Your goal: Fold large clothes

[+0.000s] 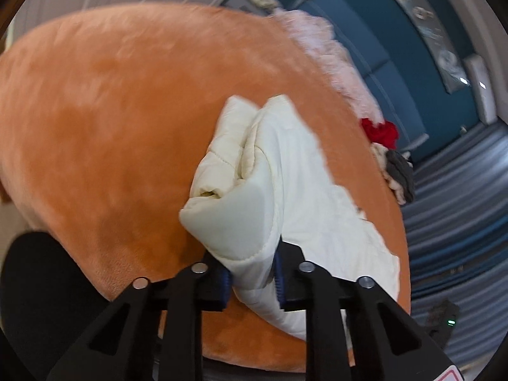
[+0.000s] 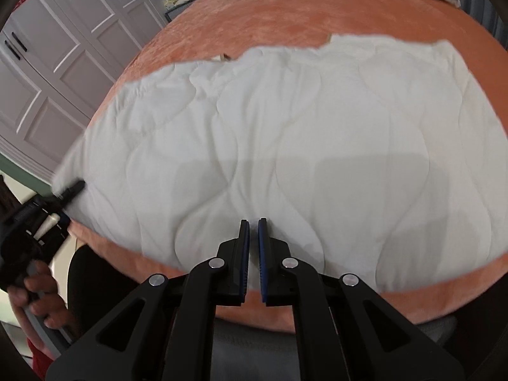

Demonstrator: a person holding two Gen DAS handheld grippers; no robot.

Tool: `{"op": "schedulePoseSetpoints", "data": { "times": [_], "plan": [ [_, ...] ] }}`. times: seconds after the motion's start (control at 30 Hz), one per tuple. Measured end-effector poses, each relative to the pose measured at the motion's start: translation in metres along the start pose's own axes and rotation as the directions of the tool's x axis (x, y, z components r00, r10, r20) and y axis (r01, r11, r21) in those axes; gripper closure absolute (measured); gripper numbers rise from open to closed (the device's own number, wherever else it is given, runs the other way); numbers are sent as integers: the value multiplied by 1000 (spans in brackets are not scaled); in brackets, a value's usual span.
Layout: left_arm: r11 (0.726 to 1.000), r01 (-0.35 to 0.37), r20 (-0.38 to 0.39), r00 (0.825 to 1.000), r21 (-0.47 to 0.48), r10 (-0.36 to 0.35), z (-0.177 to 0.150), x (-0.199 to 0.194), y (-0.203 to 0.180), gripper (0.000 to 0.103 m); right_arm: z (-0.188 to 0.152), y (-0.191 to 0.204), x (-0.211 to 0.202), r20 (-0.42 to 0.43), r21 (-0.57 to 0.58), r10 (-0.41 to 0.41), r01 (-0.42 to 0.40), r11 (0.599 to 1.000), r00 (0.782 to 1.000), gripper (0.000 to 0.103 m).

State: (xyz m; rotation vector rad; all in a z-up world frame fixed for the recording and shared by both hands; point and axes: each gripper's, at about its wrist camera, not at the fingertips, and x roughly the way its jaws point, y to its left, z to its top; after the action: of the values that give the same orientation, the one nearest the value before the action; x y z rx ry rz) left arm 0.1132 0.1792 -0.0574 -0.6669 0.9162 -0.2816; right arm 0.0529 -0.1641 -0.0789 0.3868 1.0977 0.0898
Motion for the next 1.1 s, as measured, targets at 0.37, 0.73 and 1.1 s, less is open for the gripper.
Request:
{"op": "schedulePoseSetpoints", "data": {
  "times": [0.37,0.73,1.1],
  "plan": [
    [889,106,35,990,446,-135,-38,-43,-154,92,21,-10,35,19,86,100,-101,991,995,103],
    [777,145,-91,989,612,-113,-94,13,-257,92,3,-95,-71,107,111,62,-74,991,992,102],
    [711,104,-215,974,695,67,-180,99,-288,84,-36,-180,-152,147,217,-64,31,976,987,101]
  ]
}}
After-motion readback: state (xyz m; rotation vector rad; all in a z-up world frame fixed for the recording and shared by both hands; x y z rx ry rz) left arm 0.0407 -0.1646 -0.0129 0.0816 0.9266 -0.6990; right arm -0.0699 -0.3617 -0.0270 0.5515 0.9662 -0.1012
